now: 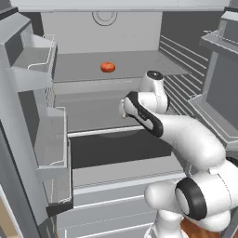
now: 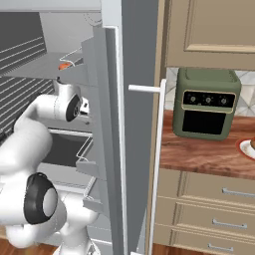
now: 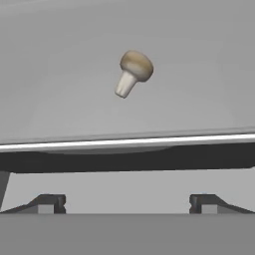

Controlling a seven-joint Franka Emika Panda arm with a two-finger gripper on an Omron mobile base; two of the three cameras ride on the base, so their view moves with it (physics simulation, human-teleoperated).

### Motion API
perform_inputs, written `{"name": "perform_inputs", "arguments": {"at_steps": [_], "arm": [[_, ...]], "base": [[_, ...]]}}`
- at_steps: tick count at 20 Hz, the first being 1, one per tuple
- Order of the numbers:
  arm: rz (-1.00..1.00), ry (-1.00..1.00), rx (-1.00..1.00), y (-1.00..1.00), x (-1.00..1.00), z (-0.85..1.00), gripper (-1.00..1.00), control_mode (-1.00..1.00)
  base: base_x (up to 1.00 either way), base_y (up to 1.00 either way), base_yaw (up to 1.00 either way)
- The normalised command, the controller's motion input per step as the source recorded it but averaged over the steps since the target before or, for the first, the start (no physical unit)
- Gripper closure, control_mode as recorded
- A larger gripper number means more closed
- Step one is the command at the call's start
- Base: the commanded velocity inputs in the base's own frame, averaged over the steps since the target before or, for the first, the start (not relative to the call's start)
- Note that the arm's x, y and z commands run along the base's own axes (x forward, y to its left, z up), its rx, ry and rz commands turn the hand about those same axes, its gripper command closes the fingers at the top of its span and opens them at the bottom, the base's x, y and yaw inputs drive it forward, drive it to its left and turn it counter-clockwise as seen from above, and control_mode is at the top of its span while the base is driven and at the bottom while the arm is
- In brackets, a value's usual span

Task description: Place the cold items (squash and mushroom) from the fridge in one tupperware on the dining counter. Place the warm items (kebab skewer and hot dog) in the stove area in another tupperware.

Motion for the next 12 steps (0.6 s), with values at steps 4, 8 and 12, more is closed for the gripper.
{"name": "perform_inputs", "arguments": {"at_steps": [4,8,12], "arm": [[0.00,0.00,0.00,0.00,0.76,-0.22,-1.00,-1.00],[0.00,0.00,0.00,0.05,0.67,-0.27,-1.00,-1.00],[0.00,0.00,-0.01,0.18,0.49,-0.38,-1.00,-1.00]], "base": [[0.00,0.00,0.00],[0.00,0.00,0.00],[0.00,0.00,0.00]]}}
